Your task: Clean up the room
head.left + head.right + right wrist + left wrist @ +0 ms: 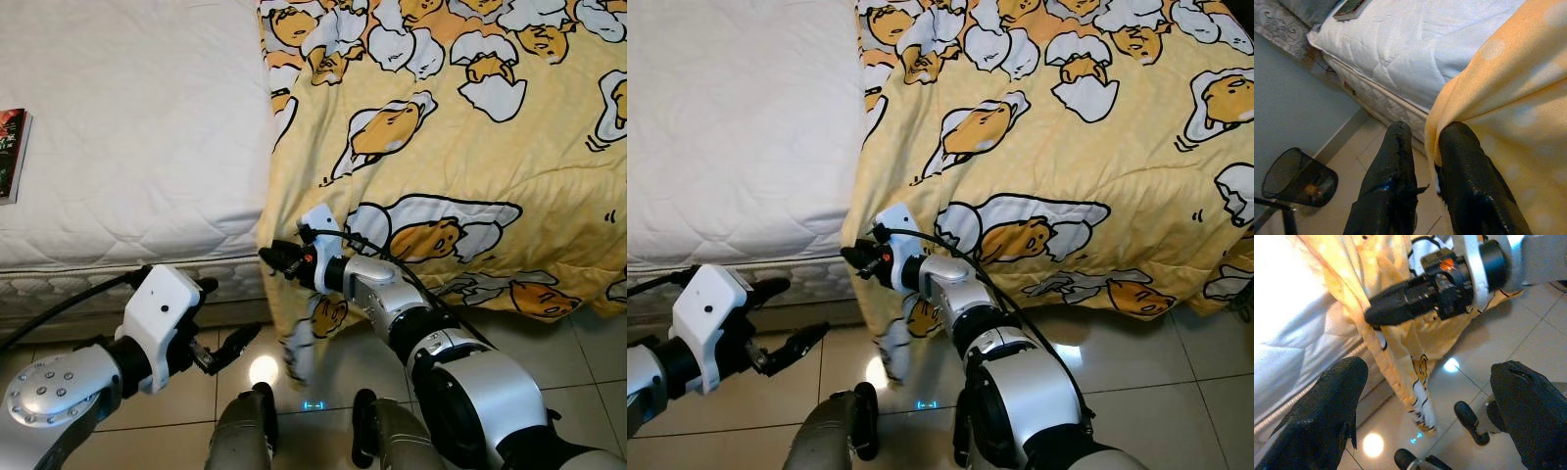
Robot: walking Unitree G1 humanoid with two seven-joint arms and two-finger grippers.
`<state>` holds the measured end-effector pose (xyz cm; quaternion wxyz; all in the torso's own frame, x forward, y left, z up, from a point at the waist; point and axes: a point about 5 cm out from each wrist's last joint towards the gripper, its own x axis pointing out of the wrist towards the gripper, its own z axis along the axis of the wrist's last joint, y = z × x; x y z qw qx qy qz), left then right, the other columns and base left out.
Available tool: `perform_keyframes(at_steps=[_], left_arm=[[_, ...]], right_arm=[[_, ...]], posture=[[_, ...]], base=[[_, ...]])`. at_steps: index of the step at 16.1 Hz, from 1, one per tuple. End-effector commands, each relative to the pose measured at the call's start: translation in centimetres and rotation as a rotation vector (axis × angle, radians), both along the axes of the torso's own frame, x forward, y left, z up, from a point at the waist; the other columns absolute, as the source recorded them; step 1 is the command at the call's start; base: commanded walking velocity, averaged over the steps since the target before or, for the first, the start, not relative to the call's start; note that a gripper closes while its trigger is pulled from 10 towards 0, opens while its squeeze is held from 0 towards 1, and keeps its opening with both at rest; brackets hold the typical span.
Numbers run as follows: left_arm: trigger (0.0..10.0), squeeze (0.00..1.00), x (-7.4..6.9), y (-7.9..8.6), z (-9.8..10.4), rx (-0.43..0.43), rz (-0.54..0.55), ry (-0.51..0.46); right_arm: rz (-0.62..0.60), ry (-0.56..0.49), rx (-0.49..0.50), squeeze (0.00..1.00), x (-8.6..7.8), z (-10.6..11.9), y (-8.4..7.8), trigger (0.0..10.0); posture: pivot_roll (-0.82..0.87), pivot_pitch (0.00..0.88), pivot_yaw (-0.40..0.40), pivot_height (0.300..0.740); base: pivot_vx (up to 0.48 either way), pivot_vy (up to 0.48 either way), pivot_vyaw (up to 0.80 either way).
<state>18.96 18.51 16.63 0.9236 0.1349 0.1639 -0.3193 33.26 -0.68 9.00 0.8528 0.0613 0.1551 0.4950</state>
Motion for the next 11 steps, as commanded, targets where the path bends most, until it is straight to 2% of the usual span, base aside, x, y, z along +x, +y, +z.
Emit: perform_keyframes(at_steps=[1, 2, 6, 8, 11], left_arm=[[10.0, 0.00, -0.1, 0.1, -0.4, 0.011, 0.000, 0.016], [10.0, 0.00, 0.2, 0.1, -0.5, 0.014, 0.004, 0.008], [10.0, 0.00, 1.6, 0.2, -0.6, 0.015, 0.018, -0.030], [10.0, 0.00, 2.3, 0.3, -0.9, 0.004, 0.032, -0.041], [10.0, 0.00, 3.0, 0.2, -1.5, 0.003, 0.034, -0.047]], right_arm=[[0.159, 0.101, 0.144, 1.00, -4.6, -0.7, 7.1, 10.0], [0.162, 0.101, 0.140, 1.00, -4.7, -0.9, 6.9, 10.0], [0.044, 0.102, 0.209, 1.00, -3.4, -1.1, 4.6, 10.0], [-0.048, 0.099, 0.264, 1.00, -2.8, -1.3, 2.8, 10.0], [-0.073, 0.054, 0.237, 1.00, -2.9, -1.7, 1.9, 10.0]], posture=[[0.23, 0.261, -0.009, 0.740], [0.23, 0.245, -0.010, 0.740], [0.20, 0.209, -0.010, 0.740], [0.17, 0.189, -0.004, 0.740], [0.15, 0.163, 0.000, 0.740]], base=[[0.000, 0.000, 0.00], [0.000, 0.000, 0.00], [0.000, 0.000, 0.00], [0.000, 0.000, 0.00], [0.000, 0.000, 0.00]])
